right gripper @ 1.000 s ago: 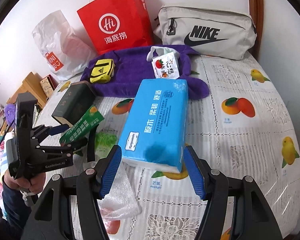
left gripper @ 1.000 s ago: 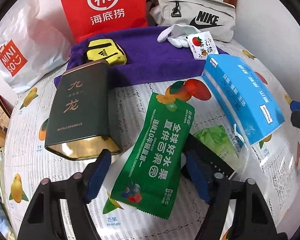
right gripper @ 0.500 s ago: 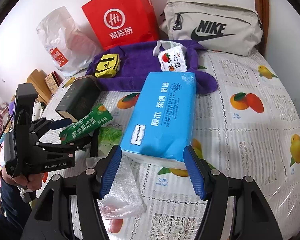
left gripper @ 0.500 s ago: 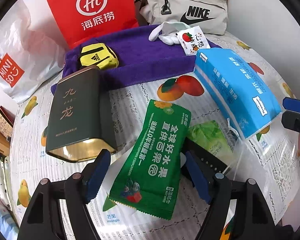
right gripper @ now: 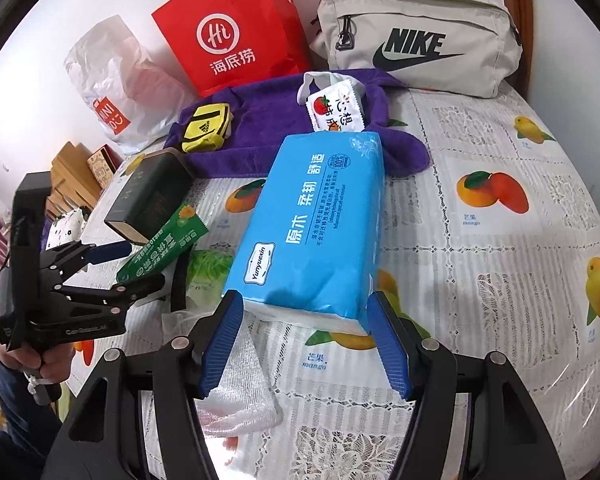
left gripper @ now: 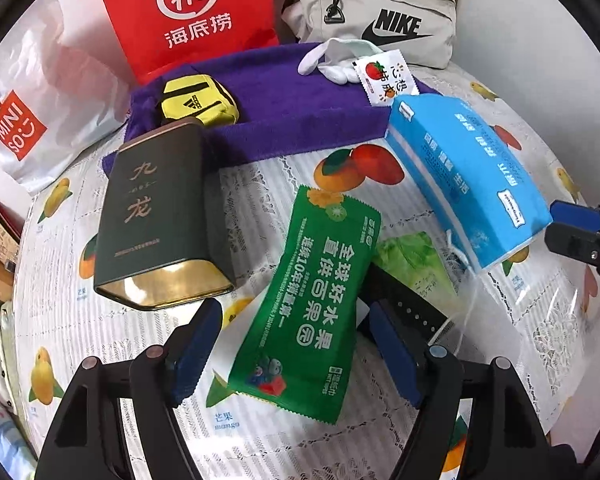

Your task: Organize soft objects

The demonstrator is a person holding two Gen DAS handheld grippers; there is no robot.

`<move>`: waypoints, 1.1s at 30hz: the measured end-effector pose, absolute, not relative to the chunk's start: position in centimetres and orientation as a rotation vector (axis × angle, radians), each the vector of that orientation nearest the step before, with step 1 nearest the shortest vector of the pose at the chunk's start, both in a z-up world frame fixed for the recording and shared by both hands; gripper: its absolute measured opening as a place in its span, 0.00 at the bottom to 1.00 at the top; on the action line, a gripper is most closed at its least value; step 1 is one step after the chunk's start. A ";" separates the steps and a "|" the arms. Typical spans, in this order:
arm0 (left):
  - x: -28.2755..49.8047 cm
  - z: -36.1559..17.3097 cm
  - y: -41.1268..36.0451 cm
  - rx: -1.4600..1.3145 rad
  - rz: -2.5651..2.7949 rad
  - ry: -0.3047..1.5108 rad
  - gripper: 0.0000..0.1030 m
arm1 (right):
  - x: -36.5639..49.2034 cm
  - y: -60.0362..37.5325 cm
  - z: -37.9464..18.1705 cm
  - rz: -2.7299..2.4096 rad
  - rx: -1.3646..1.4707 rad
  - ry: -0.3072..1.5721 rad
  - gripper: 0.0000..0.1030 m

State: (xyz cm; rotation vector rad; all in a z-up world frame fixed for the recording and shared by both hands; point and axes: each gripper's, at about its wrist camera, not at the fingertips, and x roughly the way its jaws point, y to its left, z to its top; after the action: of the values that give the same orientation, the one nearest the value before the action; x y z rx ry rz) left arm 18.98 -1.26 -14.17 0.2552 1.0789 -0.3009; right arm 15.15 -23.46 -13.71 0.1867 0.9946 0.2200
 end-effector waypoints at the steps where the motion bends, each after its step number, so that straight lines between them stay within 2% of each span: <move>1: 19.1 -14.0 -1.3 0.259 -0.299 1.073 0.73 | 15.1 -23.4 -13.7 0.222 0.188 0.995 0.62; 11: 20.5 -15.0 -2.4 0.280 -0.300 1.099 0.73 | 14.9 -23.3 -13.6 0.218 0.181 0.996 0.62; 13: 20.4 -15.0 -2.1 0.269 -0.305 1.094 0.66 | 14.9 -23.4 -13.6 0.217 0.181 0.997 0.62; 14: 20.4 -14.9 -1.9 0.253 -0.312 1.096 0.54 | 14.9 -23.4 -13.6 0.217 0.182 0.996 0.62; 33: 19.0 -11.6 2.1 0.031 -0.340 1.041 0.52 | 13.2 -22.5 -12.5 0.222 0.143 0.972 0.62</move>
State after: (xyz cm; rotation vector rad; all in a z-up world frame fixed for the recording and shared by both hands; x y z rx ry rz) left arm 19.02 2.13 -11.55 0.0305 1.0411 -0.3402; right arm 13.16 -22.51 -12.47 0.1427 0.9716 0.2220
